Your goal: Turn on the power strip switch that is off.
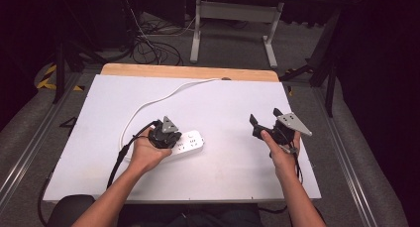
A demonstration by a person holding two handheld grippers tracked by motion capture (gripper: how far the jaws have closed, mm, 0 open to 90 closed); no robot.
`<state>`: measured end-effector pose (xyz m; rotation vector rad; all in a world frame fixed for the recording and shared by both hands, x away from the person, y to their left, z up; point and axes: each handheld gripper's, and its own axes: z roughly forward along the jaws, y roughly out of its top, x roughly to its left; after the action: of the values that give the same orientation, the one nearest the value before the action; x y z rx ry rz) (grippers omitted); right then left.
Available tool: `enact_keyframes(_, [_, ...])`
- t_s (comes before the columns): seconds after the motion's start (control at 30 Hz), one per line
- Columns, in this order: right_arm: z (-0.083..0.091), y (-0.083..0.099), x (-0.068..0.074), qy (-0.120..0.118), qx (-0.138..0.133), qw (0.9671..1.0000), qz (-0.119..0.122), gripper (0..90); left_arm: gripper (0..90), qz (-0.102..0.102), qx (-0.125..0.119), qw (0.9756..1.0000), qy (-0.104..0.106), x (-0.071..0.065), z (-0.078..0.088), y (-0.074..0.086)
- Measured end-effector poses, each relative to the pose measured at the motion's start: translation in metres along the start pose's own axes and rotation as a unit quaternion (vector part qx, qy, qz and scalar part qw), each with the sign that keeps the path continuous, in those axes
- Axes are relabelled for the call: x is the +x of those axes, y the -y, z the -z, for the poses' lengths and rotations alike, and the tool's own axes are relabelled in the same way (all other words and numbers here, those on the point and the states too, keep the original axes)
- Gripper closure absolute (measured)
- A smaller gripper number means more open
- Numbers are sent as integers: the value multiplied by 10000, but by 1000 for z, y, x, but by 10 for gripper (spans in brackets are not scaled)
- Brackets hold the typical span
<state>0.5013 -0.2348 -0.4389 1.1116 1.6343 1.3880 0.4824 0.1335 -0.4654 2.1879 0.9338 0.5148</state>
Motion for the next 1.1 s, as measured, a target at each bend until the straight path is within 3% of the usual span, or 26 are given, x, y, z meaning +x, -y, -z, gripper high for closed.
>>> enact_keyframes(0.1, [0, 0, 1, 3, 19, 10000, -4, 76, 900, 15, -29, 10000, -11, -2, -3, 0])
enact_keyframes(0.13, [0, 0, 2, -5, 24, 10000, -5, 76, 900, -120, 29, 9998, -136, -4, -2, -2])
enact_keyframes(0.23, [0, 0, 3, -24, 18, 10000, 25, 76, 900, -160, 22, 9997, -183, -7, -2, -2])
enact_keyframes(0.27, [-1, 0, 3, -27, 14, 10000, 29, 76, 900, -62, -2, 9999, -118, -4, -2, -1])
enact_keyframes(0.73, [2, -3, 3, 20, -30, 10000, 13, 79, 900, 13, -18, 10000, -91, -4, 0, 1])
enact_keyframes(0.8, [2, -2, 5, -7, 5, 10000, 43, 79, 900, 104, -17, 9999, -22, -1, 0, 1])
enact_keyframes(1.1, [-1, -1, 2, -4, 64, 10000, -17, 78, 900, 104, 5, 9999, -27, -2, 0, 0])
